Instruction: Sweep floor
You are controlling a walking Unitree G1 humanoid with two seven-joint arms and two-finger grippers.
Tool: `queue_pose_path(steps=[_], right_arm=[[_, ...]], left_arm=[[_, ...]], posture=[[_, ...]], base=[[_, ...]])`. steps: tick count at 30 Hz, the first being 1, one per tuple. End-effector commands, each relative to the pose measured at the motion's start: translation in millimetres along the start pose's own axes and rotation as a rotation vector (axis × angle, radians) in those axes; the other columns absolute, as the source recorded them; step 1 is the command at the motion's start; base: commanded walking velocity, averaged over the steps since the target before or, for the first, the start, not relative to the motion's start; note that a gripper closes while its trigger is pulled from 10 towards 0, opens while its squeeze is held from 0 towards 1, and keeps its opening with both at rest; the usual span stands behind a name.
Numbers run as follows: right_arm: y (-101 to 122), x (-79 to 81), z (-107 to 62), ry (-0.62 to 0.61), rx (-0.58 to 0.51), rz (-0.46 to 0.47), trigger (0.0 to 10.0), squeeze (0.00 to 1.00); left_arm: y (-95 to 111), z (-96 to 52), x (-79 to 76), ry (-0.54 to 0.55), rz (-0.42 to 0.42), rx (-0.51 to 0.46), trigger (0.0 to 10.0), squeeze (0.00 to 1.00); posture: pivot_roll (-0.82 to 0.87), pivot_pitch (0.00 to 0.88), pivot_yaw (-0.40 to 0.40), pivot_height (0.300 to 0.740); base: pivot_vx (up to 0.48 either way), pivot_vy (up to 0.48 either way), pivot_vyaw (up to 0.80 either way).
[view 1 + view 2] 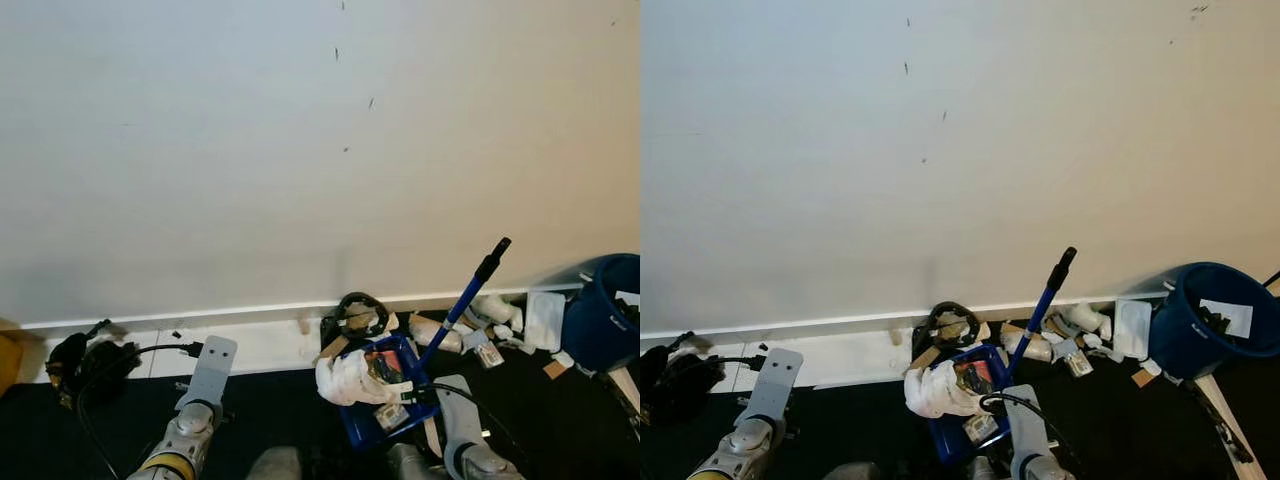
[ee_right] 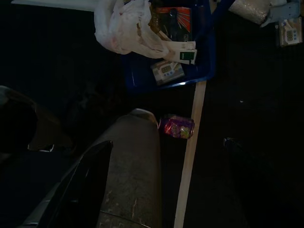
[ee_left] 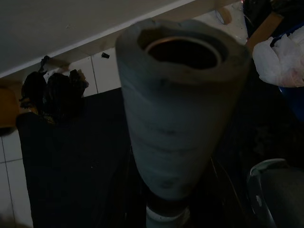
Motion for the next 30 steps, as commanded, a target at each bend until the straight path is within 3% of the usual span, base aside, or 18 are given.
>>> queue_pose_path(steps=[1,7,13,19,25,30], right_arm=[[7,-5.6,0.6,-0.012,-0.014,0.016,10.0,0.00],[17,-6.6,2.2,0.010,-0.020,-0.059,10.0,0.00],[37,-8.0,4.3,0.009,-0.072,-0.046,10.0,0.00],[21,3.2,3.3,0.041,-0.043,-0.048,10.0,0.00],[2,0.3,0.2,0.044,0.008,-0.061,10.0,0.00],[1,-3.3,-0.1,0.033,0.013,-0.049,10.0,0.00]], left_arm=[[-11,-1.7,6.4,0.030,-0.002,0.037,10.0,0.00],[-17,-3.1,9.0,0.069,-0.071,0.052,10.0,0.00],[-20,-4.3,3.5,0.052,-0.079,0.054,10.0,0.00],[-17,-3.5,4.7,0.039,-0.051,0.046,10.0,0.00],[-15,-2.7,6.3,0.038,-0.050,0.043,10.0,0.00],[-15,-2.8,4.7,0.037,-0.050,0.044,10.0,0.00]], posture=[[0.15,0.000,-0.030,0.740],[0.16,0.000,-0.062,0.740],[0.16,0.000,-0.077,0.740],[0.16,0.000,-0.068,0.740],[0.14,0.000,-0.056,0.740],[0.14,0.000,-0.052,0.740]], base=[[0.000,0.000,0.00],[0.000,0.000,0.00],[0.000,0.000,0.00],[0.000,0.000,0.00],[0.000,0.000,0.00],[0.000,0.000,0.00]])
Point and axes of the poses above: a point about 5 cm out from each wrist's last joint towards the gripper, its own z axis pointing out of the wrist towards the gripper, its own y axis along the axis of the wrist's last joint, x = y × z, the point moved 4 cm from there along z, pointing out of the wrist towards the gripper
